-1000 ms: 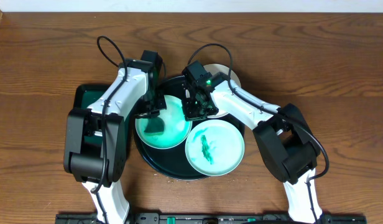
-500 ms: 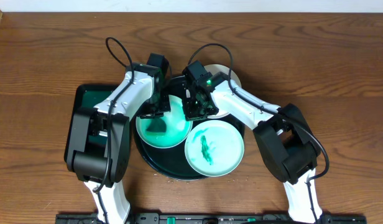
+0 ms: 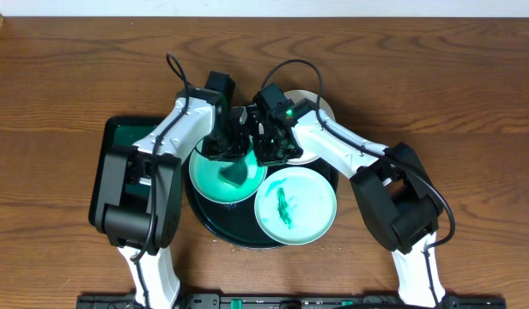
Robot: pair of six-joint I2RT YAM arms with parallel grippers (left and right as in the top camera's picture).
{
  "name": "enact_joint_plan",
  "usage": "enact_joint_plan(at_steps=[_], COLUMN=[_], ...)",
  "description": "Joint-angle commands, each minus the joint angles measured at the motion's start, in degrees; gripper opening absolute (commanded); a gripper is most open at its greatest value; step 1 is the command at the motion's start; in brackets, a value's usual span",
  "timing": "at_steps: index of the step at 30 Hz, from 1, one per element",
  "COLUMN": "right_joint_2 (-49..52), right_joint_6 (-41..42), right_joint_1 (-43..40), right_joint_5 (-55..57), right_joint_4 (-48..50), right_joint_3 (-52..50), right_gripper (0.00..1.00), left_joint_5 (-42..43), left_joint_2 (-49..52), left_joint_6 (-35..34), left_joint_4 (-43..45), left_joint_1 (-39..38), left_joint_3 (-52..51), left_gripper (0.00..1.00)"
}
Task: Clean dirty plates on tray and stack at the side
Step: 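Scrub the left plate with the sponge in the left gripper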
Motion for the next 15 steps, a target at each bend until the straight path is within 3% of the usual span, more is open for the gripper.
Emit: enact_joint_plan(at_steps=[1, 4, 7, 15], right_joint_2=[1.14, 1.14, 1.14, 1.14], right_joint_6=[-0.44, -0.44, -0.46, -0.44], right_joint_1=[-0.28, -0.28, -0.28, -0.26], right_joint_5=[-0.37, -0.37, -0.35, -0.35], right_joint_4=[0.17, 0.13, 0.17, 0.39], right_joint_3=[0.50, 0.50, 0.50, 0.50], right_gripper=[0.01, 0.01, 0.01, 0.01], left_joint_5=[4.96, -7.13, -17.38, -18.69], left_joint_2=[-0.22, -3.39, -7.08, -7.82], left_joint_6=[-0.68, -10.99, -16.83, -16.76], left_joint_4=[-1.68, -4.61, -8.87, -7.45], left_joint_1=[1.75, 4.33, 6.27, 4.50], left_joint_3=[3.15, 4.04, 4.04, 2.45], left_gripper=[0.07, 0.07, 0.07, 0.07])
